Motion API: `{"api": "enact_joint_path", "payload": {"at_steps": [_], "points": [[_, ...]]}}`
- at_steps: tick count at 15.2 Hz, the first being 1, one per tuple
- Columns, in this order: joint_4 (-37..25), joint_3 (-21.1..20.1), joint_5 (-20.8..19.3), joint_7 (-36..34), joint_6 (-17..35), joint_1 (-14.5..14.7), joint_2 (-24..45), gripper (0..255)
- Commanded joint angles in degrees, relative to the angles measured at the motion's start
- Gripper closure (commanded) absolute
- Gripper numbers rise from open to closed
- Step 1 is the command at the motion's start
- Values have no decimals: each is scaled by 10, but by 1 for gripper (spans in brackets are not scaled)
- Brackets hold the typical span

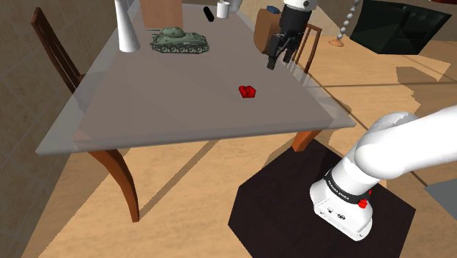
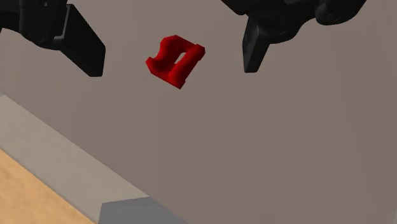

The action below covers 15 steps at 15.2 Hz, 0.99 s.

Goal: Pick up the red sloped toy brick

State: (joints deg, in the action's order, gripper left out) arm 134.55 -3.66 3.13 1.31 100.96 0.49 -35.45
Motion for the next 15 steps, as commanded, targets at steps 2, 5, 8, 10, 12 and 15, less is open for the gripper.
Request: {"api": "enact_joint_path", "payload": {"at_steps": [2, 5, 8, 10, 12, 15], "points": [[14, -18, 2, -26, 51, 0, 43, 0], [16, -34, 0, -52, 99, -2, 96, 0], [11, -49, -6, -78, 144, -4, 155, 0], [14, -53, -8, -85, 162, -4, 171, 0], [25, -53, -8, -86, 178, -4, 177, 0], [40, -55, -9, -87, 203, -4, 186, 0]]}}
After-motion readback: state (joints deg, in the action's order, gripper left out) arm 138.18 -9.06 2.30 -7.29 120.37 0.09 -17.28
